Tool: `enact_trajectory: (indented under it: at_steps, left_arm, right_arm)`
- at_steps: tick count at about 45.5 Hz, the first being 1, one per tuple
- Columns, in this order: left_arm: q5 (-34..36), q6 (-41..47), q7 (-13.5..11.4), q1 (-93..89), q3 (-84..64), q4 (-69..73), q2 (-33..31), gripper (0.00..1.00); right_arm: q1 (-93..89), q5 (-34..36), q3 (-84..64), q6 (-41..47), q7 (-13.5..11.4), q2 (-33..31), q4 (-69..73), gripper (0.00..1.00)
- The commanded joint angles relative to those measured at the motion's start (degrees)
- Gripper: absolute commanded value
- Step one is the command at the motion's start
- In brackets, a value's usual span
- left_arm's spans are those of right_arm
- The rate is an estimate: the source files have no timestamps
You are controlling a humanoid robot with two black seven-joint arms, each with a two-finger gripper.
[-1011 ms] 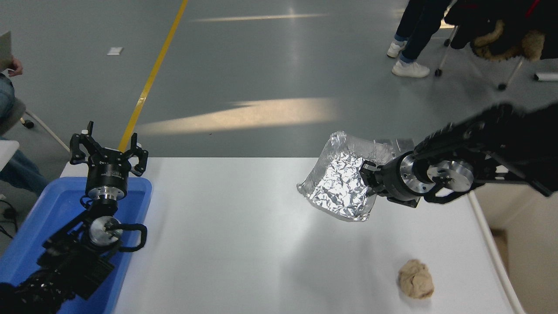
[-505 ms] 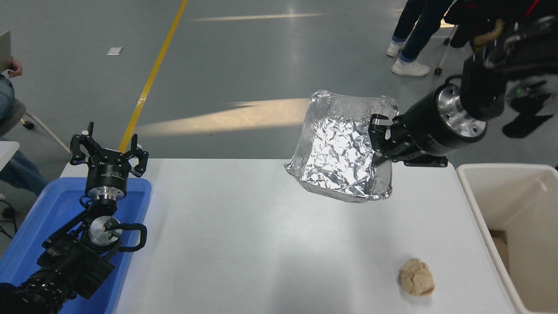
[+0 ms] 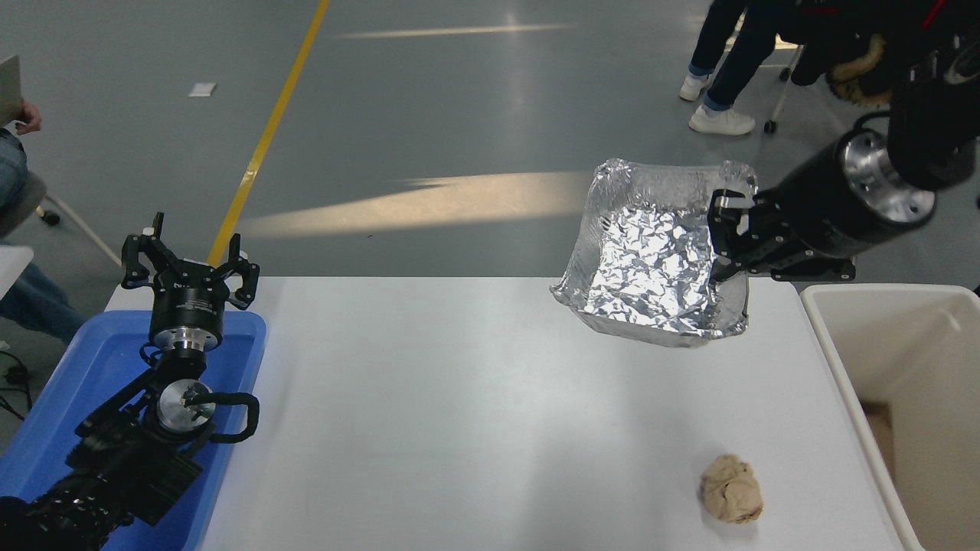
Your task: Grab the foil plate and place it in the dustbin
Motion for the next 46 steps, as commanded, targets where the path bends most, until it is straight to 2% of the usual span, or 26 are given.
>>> enact_trajectory:
  at_steps: [1,13,21,30,41,42,43,45,46]
  left_arm:
    - [0.1,0.0,0.0,0.0,0.0,0.0,0.0,0.99]
    - [0.1,-0.1,0.0,0.0,0.0,0.0,0.0,0.99]
    - [0.1,-0.1,0.0,0.0,0.0,0.0,0.0,0.99]
    - [0.1,-0.1,0.0,0.0,0.0,0.0,0.0,0.99]
    - [0.1,-0.1,0.0,0.0,-0.1,0.0,0.0,0.99]
    - [0.1,-0.1,0.0,0.0,-0.1,0.0,0.0,0.99]
    - [0.1,-0.1,0.0,0.0,-0.1,0.0,0.0,0.99]
    - [0.1,-0.1,0.0,0.0,0.0,0.0,0.0,0.99]
    - [0.1,-0.1,0.0,0.0,-0.1,0.0,0.0,0.99]
  right_arm:
    - [-23.5,-0.5,0.2,-9.2,0.0,-7.3,-16.0,0.0]
    - [-52.6,4.6,9.8,-10.3,0.0,-15.3,-41.0,0.0]
    - [-69.9,5.0,21.7,-10.3,0.0,-16.9,-55.9,0.0]
    - [-87.3,4.9,36.5,-10.3,0.0,-15.4,-74.0,0.0]
    - [-96.2,4.8,40.4,-10.6,-0.1,-9.9,-86.2,0.0]
    - [-96.3,4.8,40.4,-11.0,-0.1,-9.7,-86.2,0.05]
    - [-96.4,4.7,40.4,-11.4,-0.1,-9.6,-86.2,0.22]
    - [-96.4,4.0,40.3,-12.7,0.0,-9.5,-86.2,0.66]
    - [-96.4,4.1,40.3,-13.3,0.0,-9.5,-86.2,0.85]
